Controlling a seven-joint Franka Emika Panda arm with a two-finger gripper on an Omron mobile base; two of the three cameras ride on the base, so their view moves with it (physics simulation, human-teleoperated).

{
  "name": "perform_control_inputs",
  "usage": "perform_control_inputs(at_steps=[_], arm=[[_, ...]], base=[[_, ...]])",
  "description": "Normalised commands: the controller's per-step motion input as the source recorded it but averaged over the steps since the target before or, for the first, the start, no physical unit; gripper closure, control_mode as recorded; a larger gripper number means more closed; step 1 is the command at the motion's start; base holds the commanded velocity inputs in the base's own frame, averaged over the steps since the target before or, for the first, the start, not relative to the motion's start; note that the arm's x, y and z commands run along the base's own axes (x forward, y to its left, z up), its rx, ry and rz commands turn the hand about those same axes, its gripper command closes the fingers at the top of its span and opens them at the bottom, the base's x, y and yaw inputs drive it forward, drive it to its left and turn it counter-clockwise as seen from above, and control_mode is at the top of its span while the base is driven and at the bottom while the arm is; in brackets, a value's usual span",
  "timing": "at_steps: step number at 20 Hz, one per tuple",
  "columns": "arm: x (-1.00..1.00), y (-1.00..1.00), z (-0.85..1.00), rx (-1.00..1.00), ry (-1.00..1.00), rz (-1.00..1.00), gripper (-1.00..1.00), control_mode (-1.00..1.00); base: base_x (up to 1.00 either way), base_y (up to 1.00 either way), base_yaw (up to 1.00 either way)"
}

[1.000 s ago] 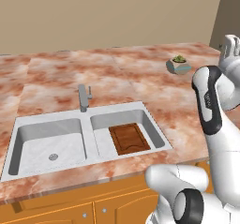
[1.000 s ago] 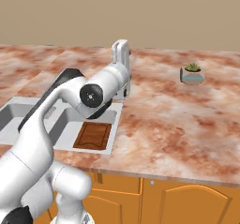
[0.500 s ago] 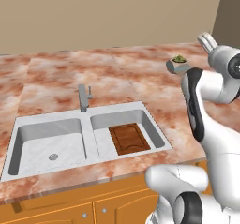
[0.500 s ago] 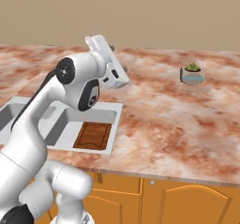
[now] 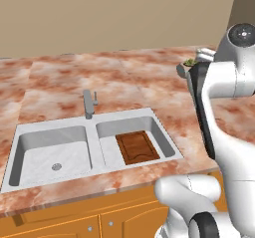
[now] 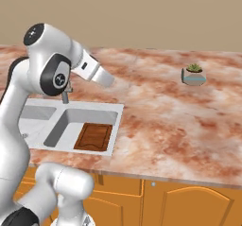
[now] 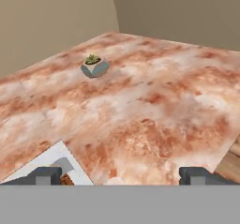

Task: Move the cutting board and knife to the sink. Then move spray from the cabinet to the counter.

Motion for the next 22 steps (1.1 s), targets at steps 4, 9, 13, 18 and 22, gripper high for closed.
perform_control_inputs(at_steps=[4, 9, 13, 18, 22], arm=[[-0.10, 0.01, -0.14, 0.01, 0.18, 0.08, -1.00, -1.00], [-0.03, 0.24, -0.83, 0.04, 0.22, 0.09, -1.00, -1.00], [-0.16, 0.47, -0.97, 0.03, 0.17, 0.18, -1.00, -1.00], [-0.05, 0.25, -0.51, 0.00, 0.06, 0.26, -1.00, -1.00], [0.00, 0.01, -0.32, 0.00, 0.00, 0.21, -1.00, -1.00]], base=[[0.00, 0.00, 0.00], [0.00, 0.00, 0.00], [0.00, 0.00, 0.00], [0.00, 0.00, 0.00], [0.00, 0.00, 0.00]])
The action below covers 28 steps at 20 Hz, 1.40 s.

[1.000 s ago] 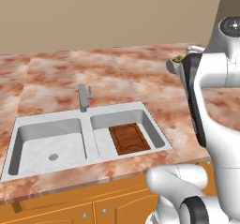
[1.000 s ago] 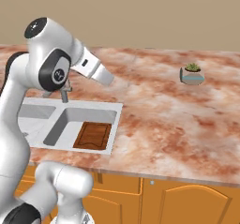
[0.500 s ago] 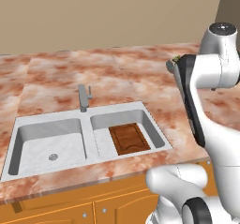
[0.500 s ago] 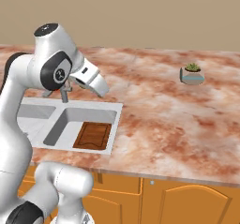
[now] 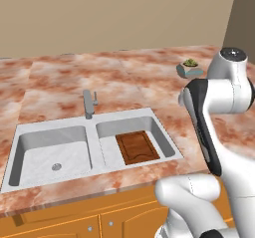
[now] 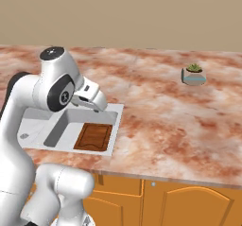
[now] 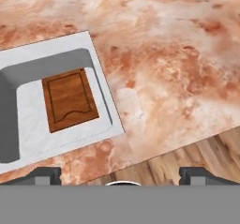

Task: Move the cutting board and knife to the sink. Then move spray from the cabinet to the counter.

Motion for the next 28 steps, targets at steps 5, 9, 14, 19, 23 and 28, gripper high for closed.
perform_control_inputs(at_steps=[5, 9, 14, 19, 23, 28], arm=[[0.00, 0.00, -0.02, 0.00, 0.02, 0.12, -1.00, -1.00], [-0.03, 0.12, 0.00, 0.00, 0.00, 0.08, -1.00, -1.00], [-0.04, 0.07, 0.00, 0.00, 0.00, 0.02, -1.00, 1.00], [0.00, 0.00, 0.00, 0.00, 0.00, 0.00, -1.00, 1.00], [0.00, 0.00, 0.00, 0.00, 0.00, 0.00, -1.00, 1.00], [0.00, 0.00, 0.00, 0.00, 0.00, 0.00, -1.00, 1.00]], base=[[0.00, 0.00, 0.00], [0.00, 0.00, 0.00], [-0.30, 0.45, 0.07], [-0.41, 0.96, 0.03], [-0.23, 1.00, 0.00], [-0.03, 1.00, 0.00]])
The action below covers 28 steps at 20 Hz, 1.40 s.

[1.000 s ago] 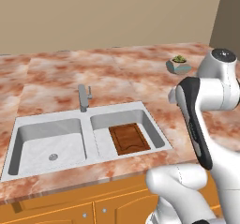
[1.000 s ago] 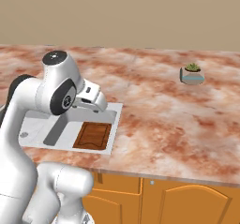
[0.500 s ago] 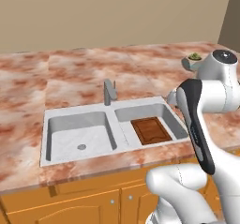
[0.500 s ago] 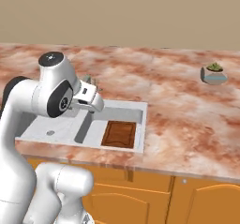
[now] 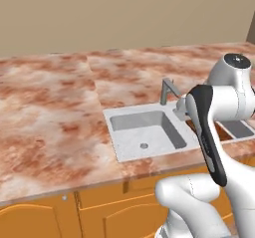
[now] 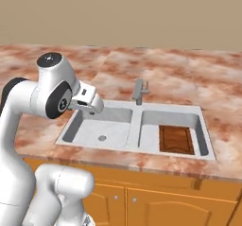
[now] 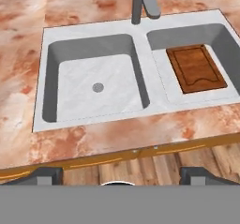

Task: Move the cutting board and knife to the sink. Then move spray from the cabinet to the counter.

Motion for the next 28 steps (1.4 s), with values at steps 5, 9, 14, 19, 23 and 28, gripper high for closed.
perform_control_inputs(at_steps=[5, 9, 14, 19, 23, 28], arm=[[0.00, 0.00, 0.00, 0.00, 0.00, 0.00, -1.00, 1.00], [0.00, 0.00, 0.00, 0.00, 0.00, 0.00, -1.00, 1.00], [0.00, 0.00, 0.00, 0.00, 0.00, 0.00, -1.00, 1.00], [0.00, 0.00, 0.00, 0.00, 0.00, 0.00, -1.00, 1.00], [0.00, 0.00, 0.00, 0.00, 0.00, 0.00, -1.00, 1.00], [0.00, 0.00, 0.00, 0.00, 0.00, 0.00, -1.00, 1.00]], base=[[0.00, 1.00, 0.00], [0.00, 1.00, 0.00], [0.00, 1.00, 0.00], [0.00, 1.00, 0.02], [0.04, 0.83, 0.10], [0.15, 0.55, 0.20]])
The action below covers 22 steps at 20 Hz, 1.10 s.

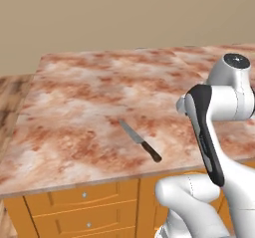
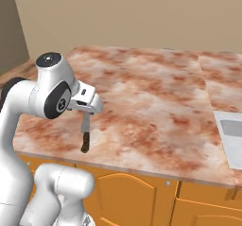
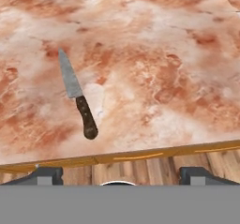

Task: Move the cutting board and knife to the sink. Then move spray from the cabinet to the counter.

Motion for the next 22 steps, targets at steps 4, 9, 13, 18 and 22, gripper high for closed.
perform_control_inputs(at_steps=[4, 9, 13, 18, 22], arm=[[0.00, 0.00, 0.00, 0.00, 0.00, 0.00, -1.00, 1.00], [0.29, 0.40, -0.24, 0.01, 0.02, 0.12, -1.00, -1.00], [0.23, 0.10, -0.36, 0.00, 0.07, 0.13, -1.00, -1.00], [0.44, -0.18, -0.50, -0.10, 0.15, 0.07, -1.00, -1.00], [0.34, 0.01, -0.61, -0.14, 0.13, 0.00, -1.00, -1.00]], base=[[0.21, 0.47, 0.17], [0.00, 0.00, 0.00], [0.00, 0.00, 0.00], [0.00, 0.00, 0.00], [0.00, 0.00, 0.00]])
